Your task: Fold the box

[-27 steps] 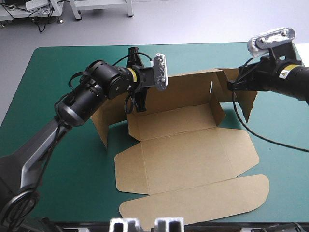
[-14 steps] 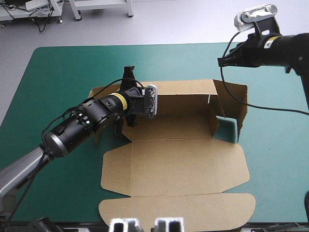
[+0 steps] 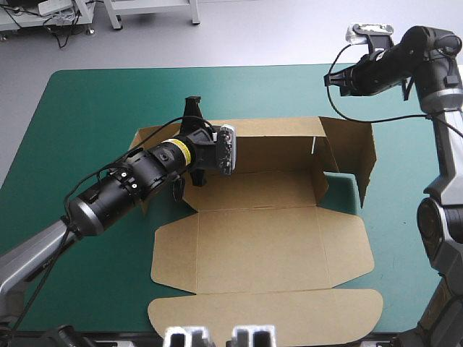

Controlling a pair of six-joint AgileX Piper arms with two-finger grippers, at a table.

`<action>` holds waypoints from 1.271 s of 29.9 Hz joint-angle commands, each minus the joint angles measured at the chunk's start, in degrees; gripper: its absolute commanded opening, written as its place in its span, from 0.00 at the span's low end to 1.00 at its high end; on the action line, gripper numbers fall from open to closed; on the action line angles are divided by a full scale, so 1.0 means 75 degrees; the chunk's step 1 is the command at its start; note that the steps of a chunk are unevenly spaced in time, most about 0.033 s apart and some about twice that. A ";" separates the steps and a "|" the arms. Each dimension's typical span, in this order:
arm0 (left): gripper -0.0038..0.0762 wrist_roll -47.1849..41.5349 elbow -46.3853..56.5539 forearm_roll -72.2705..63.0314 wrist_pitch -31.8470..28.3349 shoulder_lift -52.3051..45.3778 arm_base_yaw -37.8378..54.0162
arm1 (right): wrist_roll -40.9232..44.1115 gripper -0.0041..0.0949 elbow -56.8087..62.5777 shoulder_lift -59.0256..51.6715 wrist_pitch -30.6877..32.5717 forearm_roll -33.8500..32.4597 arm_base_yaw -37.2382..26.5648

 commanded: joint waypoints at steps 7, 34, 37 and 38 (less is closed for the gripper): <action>0.04 -0.0219 -0.0031 0.0507 -0.0890 -0.0205 -0.0019 | -0.0229 0.02 0.0551 0.0207 -0.0009 0.0151 -0.0060; 0.04 -0.0687 0.0081 0.0514 -0.0549 0.0105 -0.0019 | -0.5516 0.02 0.7331 -0.3340 -0.3936 0.4327 -0.0060; 0.04 -0.0832 0.0081 0.0514 -0.0549 0.0105 -0.0019 | -0.6123 0.02 0.8112 -0.3893 -0.4443 0.4565 -0.0060; 0.04 -0.0887 0.0081 0.0514 -0.0549 0.0105 -0.0019 | -0.6244 0.02 0.8347 -0.4055 -0.4547 0.4565 -0.0060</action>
